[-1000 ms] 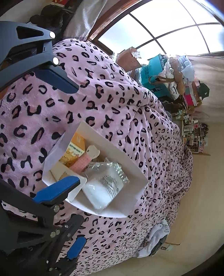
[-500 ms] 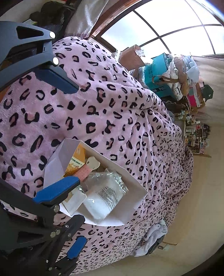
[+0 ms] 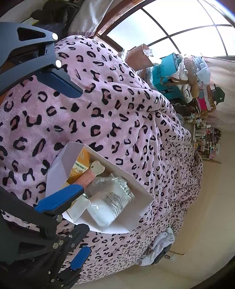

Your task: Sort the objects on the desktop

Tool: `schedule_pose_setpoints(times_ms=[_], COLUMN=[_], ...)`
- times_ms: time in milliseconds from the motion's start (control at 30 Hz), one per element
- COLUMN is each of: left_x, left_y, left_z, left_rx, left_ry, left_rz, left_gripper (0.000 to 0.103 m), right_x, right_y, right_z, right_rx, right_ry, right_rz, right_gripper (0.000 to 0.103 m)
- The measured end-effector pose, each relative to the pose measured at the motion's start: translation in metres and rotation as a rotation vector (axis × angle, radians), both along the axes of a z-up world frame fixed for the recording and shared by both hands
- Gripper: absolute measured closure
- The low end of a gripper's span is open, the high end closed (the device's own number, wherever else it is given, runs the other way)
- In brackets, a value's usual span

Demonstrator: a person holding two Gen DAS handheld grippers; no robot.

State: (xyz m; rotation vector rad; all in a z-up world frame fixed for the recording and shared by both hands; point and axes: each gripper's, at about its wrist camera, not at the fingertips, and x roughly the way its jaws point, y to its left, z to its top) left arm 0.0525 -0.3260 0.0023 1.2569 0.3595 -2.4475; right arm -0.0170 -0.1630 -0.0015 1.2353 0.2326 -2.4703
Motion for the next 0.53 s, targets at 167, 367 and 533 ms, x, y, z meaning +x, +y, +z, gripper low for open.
schedule_pose_setpoints(times_ms=[167,367,533], left_x=[-0.0005,-0.0001,0.0013], left_y=[0.0002,0.0008,0.0006], left_z=[-0.0005,-0.0011,-0.0020], left_rx=[0.000,-0.004,-0.005], left_ry=[0.000,-0.006,-0.001], left_rz=[0.002,0.018,0.035], left_gripper=[0.005,0.002,0.000], right_x=[0.0002,-0.0015,-0.0024], right_y=[-0.0020,-0.0013,-0.0008], right_z=[0.0002,-0.0016,-0.0019], right_rx=[0.000,0.000,0.003], right_ry=[0.000,-0.005,-0.006], right_rz=[-0.003,-0.003,-0.002], right_gripper=[0.037,0.037,0.037])
